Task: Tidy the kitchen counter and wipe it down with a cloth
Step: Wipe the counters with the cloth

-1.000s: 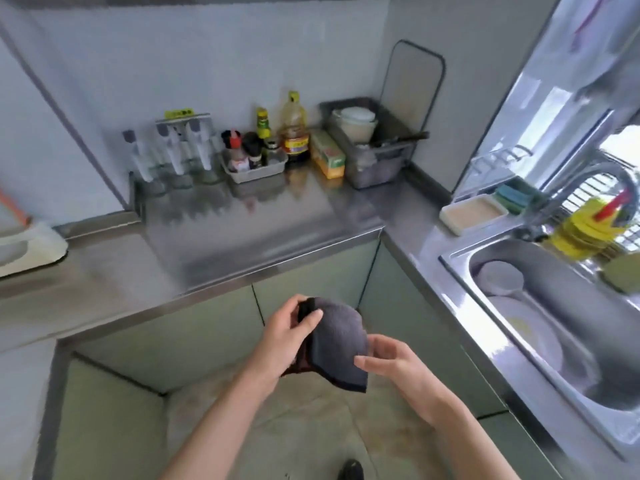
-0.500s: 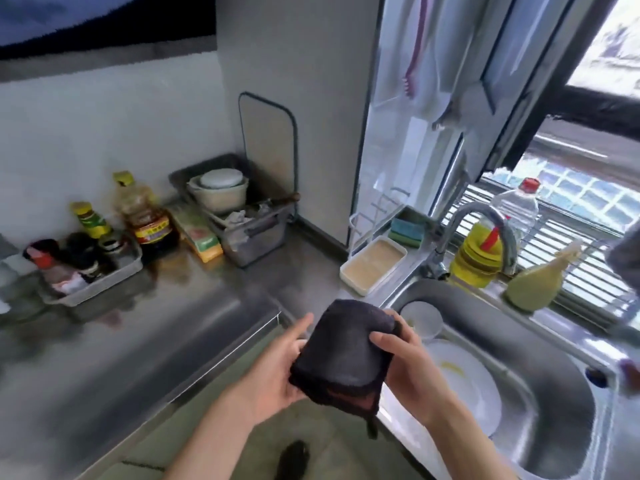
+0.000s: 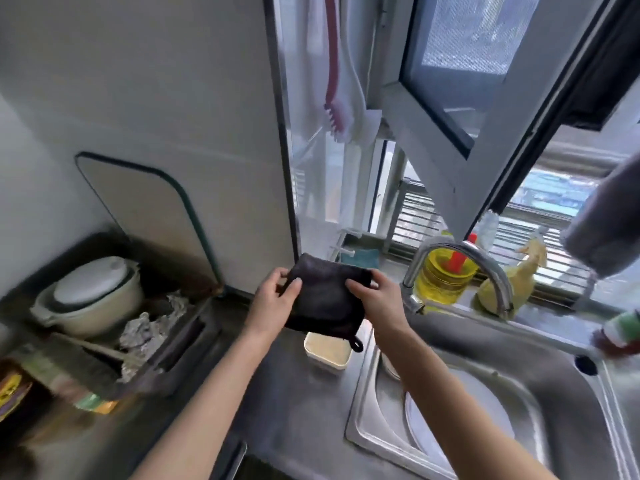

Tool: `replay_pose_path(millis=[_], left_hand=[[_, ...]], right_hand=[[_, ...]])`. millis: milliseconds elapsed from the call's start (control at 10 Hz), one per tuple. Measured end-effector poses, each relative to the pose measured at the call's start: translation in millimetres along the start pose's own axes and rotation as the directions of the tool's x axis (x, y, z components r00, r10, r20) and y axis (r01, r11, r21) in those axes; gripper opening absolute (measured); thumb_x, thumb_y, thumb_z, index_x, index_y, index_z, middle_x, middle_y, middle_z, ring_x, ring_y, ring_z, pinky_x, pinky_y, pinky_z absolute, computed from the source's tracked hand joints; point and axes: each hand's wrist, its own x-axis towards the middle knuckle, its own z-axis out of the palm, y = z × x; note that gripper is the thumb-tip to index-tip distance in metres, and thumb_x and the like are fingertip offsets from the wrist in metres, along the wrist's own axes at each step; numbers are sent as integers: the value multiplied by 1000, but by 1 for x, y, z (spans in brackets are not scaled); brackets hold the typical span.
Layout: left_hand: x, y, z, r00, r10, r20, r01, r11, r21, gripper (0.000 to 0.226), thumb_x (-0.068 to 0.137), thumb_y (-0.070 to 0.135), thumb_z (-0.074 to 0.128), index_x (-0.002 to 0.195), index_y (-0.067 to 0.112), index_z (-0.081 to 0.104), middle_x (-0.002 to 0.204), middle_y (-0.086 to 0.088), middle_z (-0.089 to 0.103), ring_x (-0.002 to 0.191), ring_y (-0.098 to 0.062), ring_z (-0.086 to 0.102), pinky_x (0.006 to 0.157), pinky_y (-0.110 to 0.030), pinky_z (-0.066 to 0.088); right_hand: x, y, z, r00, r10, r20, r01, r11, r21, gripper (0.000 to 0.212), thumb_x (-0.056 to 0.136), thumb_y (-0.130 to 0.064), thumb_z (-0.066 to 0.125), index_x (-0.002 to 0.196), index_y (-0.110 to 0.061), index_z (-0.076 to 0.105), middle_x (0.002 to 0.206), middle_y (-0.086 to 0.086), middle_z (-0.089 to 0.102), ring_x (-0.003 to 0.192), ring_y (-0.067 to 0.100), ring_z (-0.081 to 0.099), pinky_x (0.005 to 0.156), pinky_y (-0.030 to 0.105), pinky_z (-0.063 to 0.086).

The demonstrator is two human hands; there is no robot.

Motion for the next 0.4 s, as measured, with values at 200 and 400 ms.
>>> replay_pose_path(millis=[200,400], left_hand=[[42,-12,17,996,-74,-56,81,988,134,19,90,21,57,101,7,60,92,-4,60,91,-24,56,78,-29,42],[42,-20,30,938,-342,-56,342,940,-3,23,90,27,54,96,5,58,94,-11,63,95,-32,59,80,-37,51]], right_hand=[[37,9,11,993,57,-104,-60,998,-22,14,82,1,63,85,-12,64,87,11,68,84,26,65,73,33,55],[36,25,5,977,206,-53,-207,978,0,19,85,-9,64,103,-6,58,100,16,66,90,27,66,77,41,56]])
